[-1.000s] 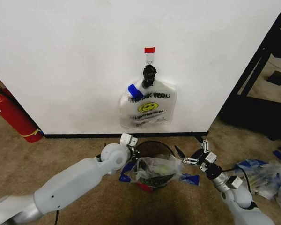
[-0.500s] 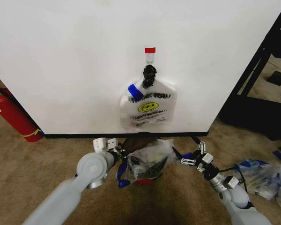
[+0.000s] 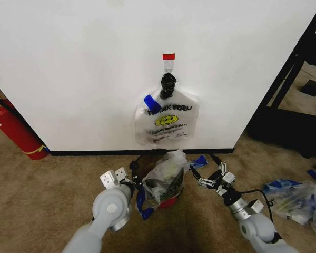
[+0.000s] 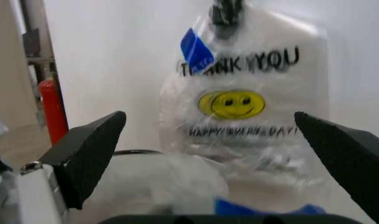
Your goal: Pick up the garbage bag from the wall and place it over the trash bin.
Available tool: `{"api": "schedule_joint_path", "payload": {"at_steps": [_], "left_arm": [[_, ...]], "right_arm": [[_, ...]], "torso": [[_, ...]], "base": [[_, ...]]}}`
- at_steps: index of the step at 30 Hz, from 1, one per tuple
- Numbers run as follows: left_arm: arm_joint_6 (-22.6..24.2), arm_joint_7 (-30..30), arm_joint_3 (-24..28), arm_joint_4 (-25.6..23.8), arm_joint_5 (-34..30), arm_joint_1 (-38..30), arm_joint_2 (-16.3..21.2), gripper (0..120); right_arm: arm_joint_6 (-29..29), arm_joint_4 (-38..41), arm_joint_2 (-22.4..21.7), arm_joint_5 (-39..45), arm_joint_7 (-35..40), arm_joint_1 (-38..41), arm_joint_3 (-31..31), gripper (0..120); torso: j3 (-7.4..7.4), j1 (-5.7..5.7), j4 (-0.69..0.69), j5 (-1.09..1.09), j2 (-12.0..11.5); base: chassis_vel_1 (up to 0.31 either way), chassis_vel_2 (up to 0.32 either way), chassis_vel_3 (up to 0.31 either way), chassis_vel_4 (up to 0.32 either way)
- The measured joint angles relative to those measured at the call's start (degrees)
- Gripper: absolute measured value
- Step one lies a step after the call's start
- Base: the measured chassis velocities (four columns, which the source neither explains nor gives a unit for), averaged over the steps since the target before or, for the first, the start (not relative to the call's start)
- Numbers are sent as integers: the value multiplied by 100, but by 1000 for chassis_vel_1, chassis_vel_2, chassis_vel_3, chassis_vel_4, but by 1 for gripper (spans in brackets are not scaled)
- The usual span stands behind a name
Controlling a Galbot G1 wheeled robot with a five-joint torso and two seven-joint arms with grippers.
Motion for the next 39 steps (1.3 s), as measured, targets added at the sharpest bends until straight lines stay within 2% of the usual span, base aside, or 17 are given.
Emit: {"api": "schedule_joint_path", "payload": {"at_steps": [6, 12, 18, 25, 28, 29, 32, 34, 35, 36, 37, 39], "left_arm": [[-51, -156, -47, 67, 156, 29, -200, 4], [11, -109, -79, 166, 425, 109, -343, 4], [20, 85, -65, 190, 614, 211, -343, 4], [6, 151, -100, -41, 708, 197, -264, 29], [1, 243, -119, -201, 986, 198, -157, 42], [1, 243, -119, -201, 986, 198, -157, 42], [-132, 754, -53, -329, 1815, 234, 214, 53], [-445, 1628, 138, -353, 2610, 313, 863, 62], [-693, 2421, 253, -291, 3151, 372, 1344, 68], [-693, 2421, 253, -291, 3151, 372, 1344, 68], [-887, 2965, 314, -206, 3535, 401, 1649, 73], [-1506, 4478, 525, 121, 4437, 295, 2387, 81]], "right_arm": [[-553, 521, -190, 268, 568, -239, -254, 100], [-1408, 1113, -358, 331, 1554, -500, -600, 100], [-1493, 1118, -296, 248, 1721, -518, -638, 100], [-1409, 960, -178, 83, 1745, -520, -575, 100], [-1387, 937, -134, 61, 1757, -547, -515, 100], [-1387, 937, -134, 61, 1757, -547, -515, 100], [-1333, 914, -103, 15, 1725, -580, -450, 100], [-1270, 857, -84, -28, 1593, -620, -419, 100], [-1214, 780, -62, -67, 1475, -640, -404, 100], [-1214, 780, -62, -67, 1475, -640, -404, 100], [-1180, 733, -44, -101, 1412, -648, -395, 100], [-1045, 570, 19, -221, 1184, -653, -325, 100]], "torso": [[0, 0, -2, 0, 0], [0, 0, -1, 0, 0], [0, 0, 0, -1, 0], [0, 0, -1, 0, 0], [0, 0, -1, 0, -1], [0, 0, -1, 0, -1], [0, 0, -1, -1, -1], [0, 0, -2, -2, -1], [0, 0, -1, -2, -1], [0, 0, -1, -2, -1], [0, 0, -1, -1, -1], [0, 1, 1, -2, -1]], "base": [[0, 0, 0, 0], [0, 0, 0, 0], [0, 0, 0, 0], [0, 0, 0, 0], [0, 0, 0, 0], [0, 0, 0, 0], [0, 0, 0, 0], [0, 0, 0, 0], [0, 0, 0, 0], [0, 0, 0, 0], [0, 0, 0, 0], [0, 0, 0, 0]]}}
